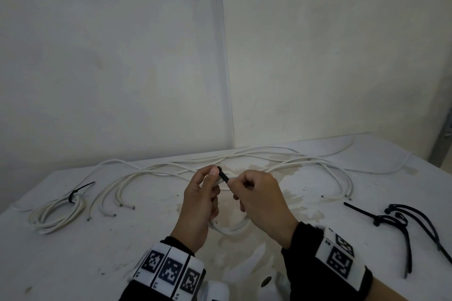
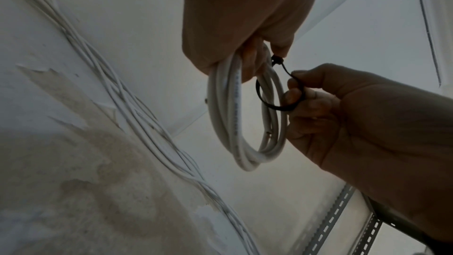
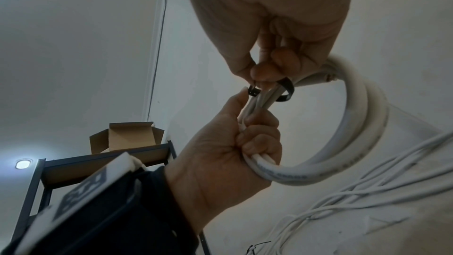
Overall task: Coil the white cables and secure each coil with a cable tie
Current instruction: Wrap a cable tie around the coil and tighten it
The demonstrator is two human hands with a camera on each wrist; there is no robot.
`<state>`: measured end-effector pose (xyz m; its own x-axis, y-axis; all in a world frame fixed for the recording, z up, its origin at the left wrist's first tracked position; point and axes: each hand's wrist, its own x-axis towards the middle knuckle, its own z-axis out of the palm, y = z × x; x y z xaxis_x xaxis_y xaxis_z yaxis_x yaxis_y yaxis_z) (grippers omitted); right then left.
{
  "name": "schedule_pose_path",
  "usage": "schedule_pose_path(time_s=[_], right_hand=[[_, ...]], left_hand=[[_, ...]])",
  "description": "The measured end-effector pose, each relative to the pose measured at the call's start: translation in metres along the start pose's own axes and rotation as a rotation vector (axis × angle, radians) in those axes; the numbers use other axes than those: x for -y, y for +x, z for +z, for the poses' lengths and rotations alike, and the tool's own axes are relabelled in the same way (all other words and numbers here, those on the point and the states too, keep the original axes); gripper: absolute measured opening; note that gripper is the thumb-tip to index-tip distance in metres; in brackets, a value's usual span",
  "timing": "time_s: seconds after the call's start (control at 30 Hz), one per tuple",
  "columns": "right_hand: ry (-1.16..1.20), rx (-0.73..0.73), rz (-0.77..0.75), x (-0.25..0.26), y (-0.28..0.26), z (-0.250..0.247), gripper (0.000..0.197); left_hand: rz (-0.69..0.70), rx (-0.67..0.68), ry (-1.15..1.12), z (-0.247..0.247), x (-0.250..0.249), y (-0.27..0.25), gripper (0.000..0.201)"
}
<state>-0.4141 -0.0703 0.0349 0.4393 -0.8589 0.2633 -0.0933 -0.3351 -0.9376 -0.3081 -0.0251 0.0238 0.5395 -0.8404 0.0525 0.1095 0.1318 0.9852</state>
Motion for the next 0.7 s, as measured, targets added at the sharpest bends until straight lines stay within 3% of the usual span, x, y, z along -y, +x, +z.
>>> schedule_pose_path(time_s=[0.7], right_hand=[[0.014, -0.033, -0.003, 0.0021, -0.0026, 0.0045, 0.029]], left_hand=[[-0.007, 0.017, -0.087, -0.0019, 0.0022, -0.0009, 0.019]])
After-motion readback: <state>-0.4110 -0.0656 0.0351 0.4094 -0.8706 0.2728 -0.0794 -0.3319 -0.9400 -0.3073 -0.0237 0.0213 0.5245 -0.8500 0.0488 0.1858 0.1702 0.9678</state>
